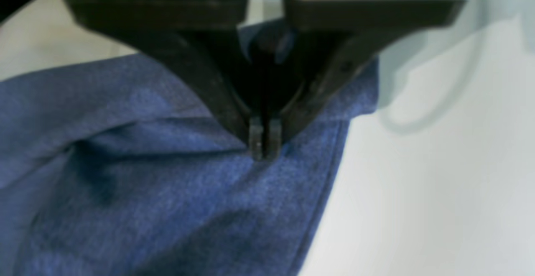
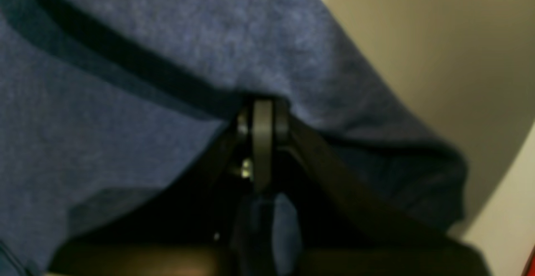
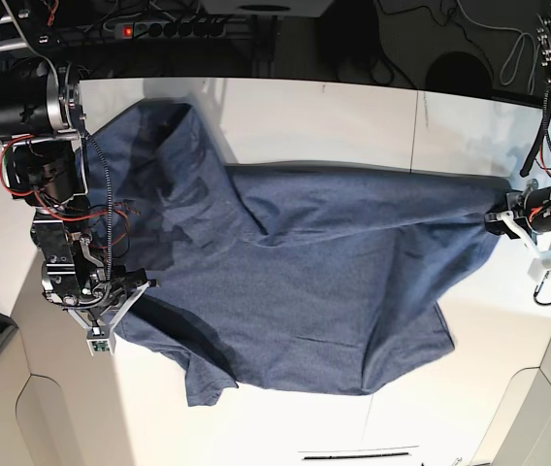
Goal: Layout the t-shirt on the table in an organized manner, then fold the t-shirt properly
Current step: 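Pull the shirt taut between both grippers to flatten it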
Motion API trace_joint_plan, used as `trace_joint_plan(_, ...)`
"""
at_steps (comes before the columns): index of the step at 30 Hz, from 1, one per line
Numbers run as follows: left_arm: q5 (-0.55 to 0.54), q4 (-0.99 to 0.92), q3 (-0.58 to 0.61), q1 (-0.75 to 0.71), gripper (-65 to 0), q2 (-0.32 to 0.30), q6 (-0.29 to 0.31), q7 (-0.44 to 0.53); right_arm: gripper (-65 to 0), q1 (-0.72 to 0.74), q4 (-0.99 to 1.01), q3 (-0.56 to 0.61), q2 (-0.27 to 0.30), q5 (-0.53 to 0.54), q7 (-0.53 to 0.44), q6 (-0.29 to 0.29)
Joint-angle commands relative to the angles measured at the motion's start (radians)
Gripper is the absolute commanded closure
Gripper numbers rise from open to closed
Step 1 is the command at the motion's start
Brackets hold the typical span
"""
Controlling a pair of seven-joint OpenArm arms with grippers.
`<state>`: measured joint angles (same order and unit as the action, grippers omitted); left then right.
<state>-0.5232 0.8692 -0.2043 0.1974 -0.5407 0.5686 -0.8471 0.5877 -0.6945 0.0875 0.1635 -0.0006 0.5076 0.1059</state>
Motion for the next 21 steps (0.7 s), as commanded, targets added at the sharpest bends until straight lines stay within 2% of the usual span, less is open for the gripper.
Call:
trace_joint_plan(1, 0.089, -0.002, -0.001, -0.005, 0.0, -0.023, -0.049, -0.039, 0.0, 0.032, -0.014, -0.002, 0.005, -0.004, -0.013, -0.006)
trace_joint_plan(4, 0.109, -0.002, -0.001, -0.005, 0.0, -0.031, -0.081, -0.037, 0.0, 0.032, -0.014, -0.002, 0.005, -0.004, -0.005, -0.007)
trace_joint_plan(8, 0.09, -0.002, -0.033, -0.004, 0.0, -0.033, -0.116, 0.015, 0.0, 0.032, -0.014, -0.002, 0.005, -0.004, 0.006, -0.058)
trace_joint_plan(10, 0.004, -0.001, -0.076, -0.003, 0.0, -0.032, -0.082, 0.035, 0.0, 0.032, -0.014, -0.002, 0.005, -0.003, 0.01, -0.058)
trace_joint_plan(15, -0.278, 0.025, -0.235, -0.003, 0.0, -0.023, 0.13, 0.045, 0.0, 0.032, -0.039, -0.002, 0.005, -0.019, 0.011, -0.059)
trace_joint_plan(19, -0.481, 0.027, -0.357, -0.003, 0.0, -0.024, 0.13, -0.011, 0.0, 0.032, -0.127, -0.002, 0.005, -0.021, 0.069, -0.058)
trace_joint_plan(21, -0.537, 0.027, -0.387, -0.003, 0.0, -0.024, 0.13, -0.027, 0.0, 0.032, -0.186, -0.002, 0.005, -0.017, 0.112, -0.058)
